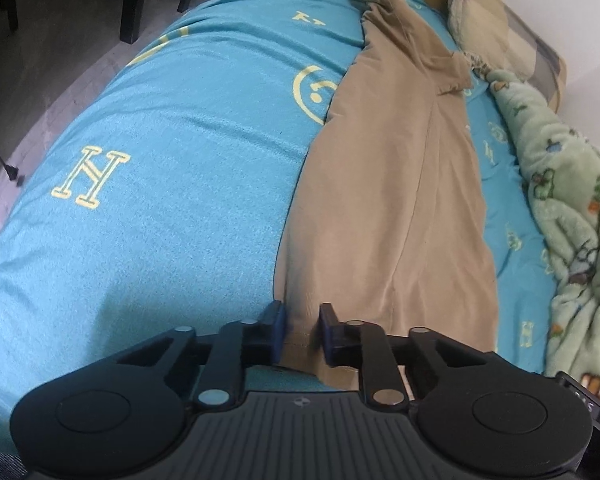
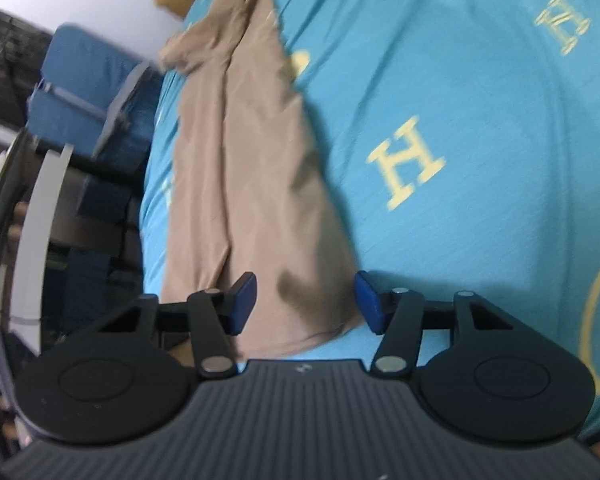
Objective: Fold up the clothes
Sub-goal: 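Grasp the hem with both grippers and fold it up toward the collar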
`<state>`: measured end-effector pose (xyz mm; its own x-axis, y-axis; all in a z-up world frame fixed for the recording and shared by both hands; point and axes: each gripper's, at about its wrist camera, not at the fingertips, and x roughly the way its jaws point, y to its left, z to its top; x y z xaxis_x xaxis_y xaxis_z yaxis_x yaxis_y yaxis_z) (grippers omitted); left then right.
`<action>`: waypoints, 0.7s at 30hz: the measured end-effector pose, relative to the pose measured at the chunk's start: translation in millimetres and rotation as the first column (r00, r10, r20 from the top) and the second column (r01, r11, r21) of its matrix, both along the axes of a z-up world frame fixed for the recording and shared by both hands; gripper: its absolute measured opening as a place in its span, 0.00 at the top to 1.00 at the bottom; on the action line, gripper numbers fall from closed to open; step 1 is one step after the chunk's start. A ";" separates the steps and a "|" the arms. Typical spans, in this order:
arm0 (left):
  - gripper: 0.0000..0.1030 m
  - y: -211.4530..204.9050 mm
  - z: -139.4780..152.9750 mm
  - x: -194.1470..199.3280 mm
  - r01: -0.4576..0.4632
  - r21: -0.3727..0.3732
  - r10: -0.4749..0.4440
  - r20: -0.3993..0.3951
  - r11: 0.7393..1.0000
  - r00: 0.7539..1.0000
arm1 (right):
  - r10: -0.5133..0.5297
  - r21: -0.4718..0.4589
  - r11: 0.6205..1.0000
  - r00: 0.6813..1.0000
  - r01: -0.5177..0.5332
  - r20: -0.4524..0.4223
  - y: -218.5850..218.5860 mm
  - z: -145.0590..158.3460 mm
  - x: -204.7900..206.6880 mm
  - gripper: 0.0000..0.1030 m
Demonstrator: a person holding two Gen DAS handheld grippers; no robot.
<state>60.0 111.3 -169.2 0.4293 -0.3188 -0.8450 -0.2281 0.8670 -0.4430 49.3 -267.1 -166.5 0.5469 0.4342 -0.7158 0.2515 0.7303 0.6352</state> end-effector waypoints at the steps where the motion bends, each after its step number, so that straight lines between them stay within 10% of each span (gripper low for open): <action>1: 0.88 0.1 0.5 -1.0 -0.001 -0.006 0.001 0.005 1.000 1.000 | -0.026 -0.021 0.999 1.000 0.027 0.015 -2.2 2.3 -2.0 0.44; 14: 0.71 -10.4 -0.8 1.0 0.050 0.026 -0.050 -0.021 0.998 0.999 | 0.172 -0.146 0.975 0.985 -0.168 0.016 25.6 -3.8 5.7 0.45; 16: 0.72 -9.1 -1.4 0.0 0.047 0.020 -0.047 -0.023 0.999 0.999 | 0.195 -0.151 0.969 0.981 -0.193 0.000 27.8 -4.7 7.4 0.76; 21: 0.91 -1.0 2.5 -5.0 0.019 -0.058 -0.019 0.000 0.998 1.000 | 0.212 -0.132 0.969 0.977 -0.209 0.014 29.6 1.2 6.0 0.90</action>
<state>55.0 110.3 -166.7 0.4222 -0.3756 -0.8250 -0.2119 0.8440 -0.4927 55.3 -237.5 -165.3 0.4734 0.4463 -0.7594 0.0670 0.8414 0.5363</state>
